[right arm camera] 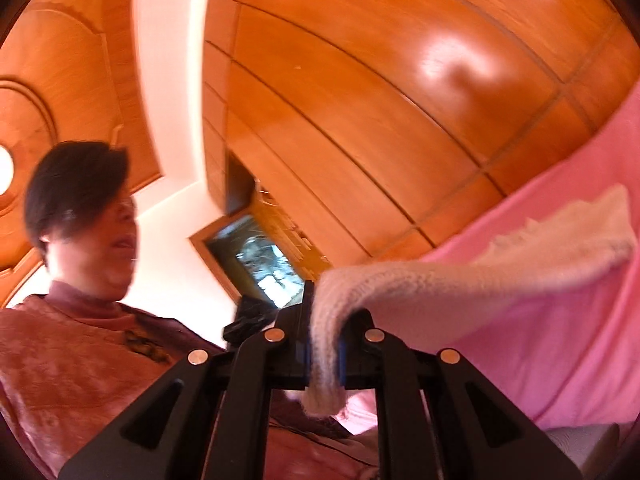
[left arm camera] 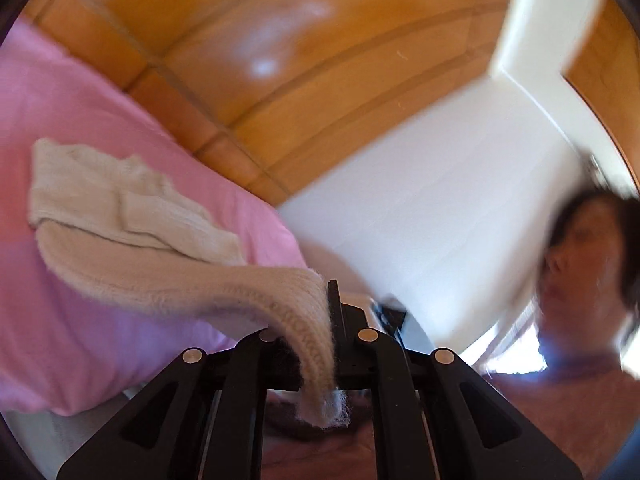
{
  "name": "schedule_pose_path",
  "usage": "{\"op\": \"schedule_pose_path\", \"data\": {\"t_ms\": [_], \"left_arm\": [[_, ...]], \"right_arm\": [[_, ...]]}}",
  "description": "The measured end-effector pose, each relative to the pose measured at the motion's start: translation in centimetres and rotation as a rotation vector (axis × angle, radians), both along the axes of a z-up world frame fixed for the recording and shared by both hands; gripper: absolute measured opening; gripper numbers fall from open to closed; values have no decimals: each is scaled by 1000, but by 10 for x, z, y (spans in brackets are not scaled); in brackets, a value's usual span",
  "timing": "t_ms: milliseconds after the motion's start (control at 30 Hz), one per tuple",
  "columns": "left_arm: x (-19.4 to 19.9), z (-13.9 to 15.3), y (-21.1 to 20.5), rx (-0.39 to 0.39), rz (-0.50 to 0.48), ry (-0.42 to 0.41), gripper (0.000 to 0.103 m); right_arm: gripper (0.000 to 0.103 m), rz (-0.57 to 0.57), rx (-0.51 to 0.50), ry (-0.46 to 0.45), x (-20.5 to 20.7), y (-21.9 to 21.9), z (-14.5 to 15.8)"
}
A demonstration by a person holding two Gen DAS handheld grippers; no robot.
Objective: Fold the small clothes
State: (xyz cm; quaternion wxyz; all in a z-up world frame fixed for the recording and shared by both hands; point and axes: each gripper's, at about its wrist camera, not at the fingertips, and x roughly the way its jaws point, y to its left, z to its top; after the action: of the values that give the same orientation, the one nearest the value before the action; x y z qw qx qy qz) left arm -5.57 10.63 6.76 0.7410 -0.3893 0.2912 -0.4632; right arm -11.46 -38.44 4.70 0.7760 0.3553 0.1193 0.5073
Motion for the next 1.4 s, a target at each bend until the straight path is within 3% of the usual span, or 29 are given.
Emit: {"op": "schedule_pose_path", "data": {"t_ms": [133, 267, 500, 667, 733, 767, 800, 833, 867, 900, 933, 1000, 1033, 1100, 1167, 1267, 1333, 1400], "left_arm": [[47, -45, 13, -56, 76, 152, 6], [82, -66, 14, -44, 121, 188, 6], [143, -77, -2, 88, 165, 170, 6], [184, -82, -11, 169, 230, 193, 6], [203, -89, -15, 249, 295, 212, 6], [212, -96, -16, 261, 319, 242, 8], [220, -104, -18, 273, 341, 268, 19], [230, -113, -19, 295, 378, 304, 28], [234, -120, -19, 308, 408, 328, 52], [237, -129, -18, 326, 468, 342, 60], [237, -132, -19, 330, 504, 331, 60], [231, -136, -21, 346, 562, 273, 60], [226, -135, -26, 386, 569, 218, 61], [216, -132, -33, 442, 553, 141, 70], [210, -129, -38, 476, 560, 103, 77], [208, -121, -39, 552, 618, 155, 78], [208, -112, -34, 609, 661, 192, 78], [213, -105, -34, 737, 733, 199, 78]], "right_arm": [[9, -44, 30, 80, 38, -7, -19], [9, -101, 80, 191, 84, -14, -42], [9, -196, 64, 386, 157, -23, -72], [9, -232, 49, 418, 200, -34, -82], [11, -267, 47, 432, 222, -37, -85], [12, -292, 53, 451, 233, -39, -87], [13, -307, 59, 463, 241, -41, -92], [20, -347, 60, 491, 253, -43, -99], [30, -386, 59, 515, 261, -43, -106], [44, -434, 59, 537, 269, -44, -112], [55, -484, 44, 566, 276, -45, -120], [62, -546, 29, 622, 285, -47, -134], [62, -566, 8, 623, 286, -45, -138], [61, -631, -145, 557, 284, -32, -136], [67, -656, -306, 511, 284, -12, -128], [72, -689, -444, 495, 282, 6, -120], [61, -710, -461, 534, 283, 4, -120], [48, -719, -504, 585, 285, 2, -119]]}}
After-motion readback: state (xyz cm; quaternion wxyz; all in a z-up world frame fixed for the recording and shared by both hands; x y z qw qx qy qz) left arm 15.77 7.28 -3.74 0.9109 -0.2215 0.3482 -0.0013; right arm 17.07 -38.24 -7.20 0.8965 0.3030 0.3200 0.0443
